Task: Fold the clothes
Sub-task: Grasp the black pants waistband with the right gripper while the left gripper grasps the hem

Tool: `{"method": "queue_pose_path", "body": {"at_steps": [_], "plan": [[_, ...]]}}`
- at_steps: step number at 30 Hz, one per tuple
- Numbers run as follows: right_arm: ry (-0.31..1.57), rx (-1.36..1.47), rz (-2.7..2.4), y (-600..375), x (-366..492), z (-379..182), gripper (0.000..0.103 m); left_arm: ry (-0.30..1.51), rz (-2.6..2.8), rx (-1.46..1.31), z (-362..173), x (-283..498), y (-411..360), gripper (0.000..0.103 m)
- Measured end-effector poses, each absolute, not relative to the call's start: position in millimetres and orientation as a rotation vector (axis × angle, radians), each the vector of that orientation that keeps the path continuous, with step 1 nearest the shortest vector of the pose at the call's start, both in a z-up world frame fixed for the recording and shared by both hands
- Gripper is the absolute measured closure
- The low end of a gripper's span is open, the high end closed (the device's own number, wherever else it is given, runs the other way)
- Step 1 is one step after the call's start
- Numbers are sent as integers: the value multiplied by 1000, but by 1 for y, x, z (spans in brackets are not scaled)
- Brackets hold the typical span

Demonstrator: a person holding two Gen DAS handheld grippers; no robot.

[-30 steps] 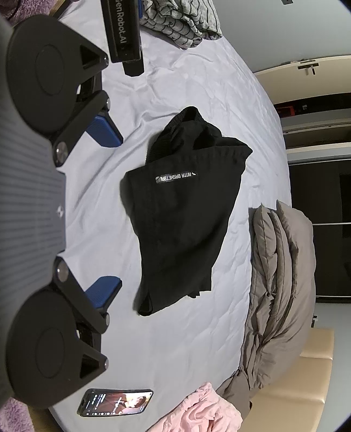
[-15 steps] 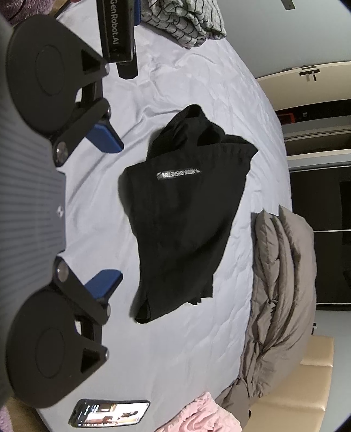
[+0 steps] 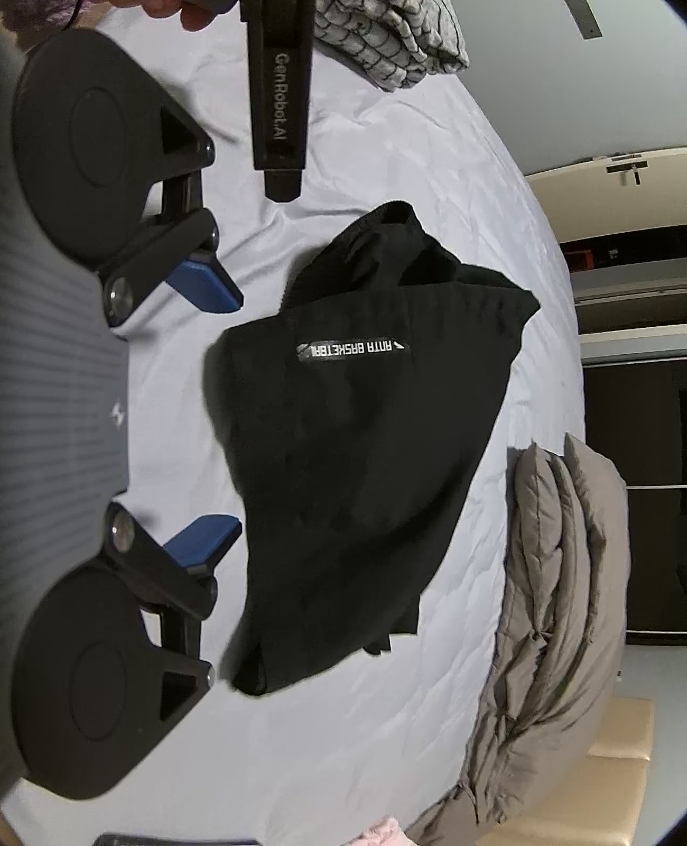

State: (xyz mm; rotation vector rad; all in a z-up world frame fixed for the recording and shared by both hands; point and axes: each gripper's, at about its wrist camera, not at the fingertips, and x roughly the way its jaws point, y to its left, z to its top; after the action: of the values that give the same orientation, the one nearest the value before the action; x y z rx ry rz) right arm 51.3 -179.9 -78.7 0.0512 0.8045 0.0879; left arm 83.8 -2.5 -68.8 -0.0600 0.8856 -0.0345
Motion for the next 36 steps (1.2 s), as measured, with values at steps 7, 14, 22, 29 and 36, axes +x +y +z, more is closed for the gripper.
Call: {"method": "queue_pose_path", "body": {"at_steps": [7,14,22,29,36], "plan": [[768,17,176,-149,72,-82,24,868,24,-31,-73,124,12,33],[762,-13,256,-121,81,-86,43,897,6,38,-84,152,16,48],[773,-103,208,-100,101,-104,43,872,16,118,-97,176,21,49],[769,-202,189,-101,115,-117,28,813,-25,216,-103,201,15,44],[720,-349,147,-105,109,-121,39,788,-74,226,-108,214,20,54]]}}
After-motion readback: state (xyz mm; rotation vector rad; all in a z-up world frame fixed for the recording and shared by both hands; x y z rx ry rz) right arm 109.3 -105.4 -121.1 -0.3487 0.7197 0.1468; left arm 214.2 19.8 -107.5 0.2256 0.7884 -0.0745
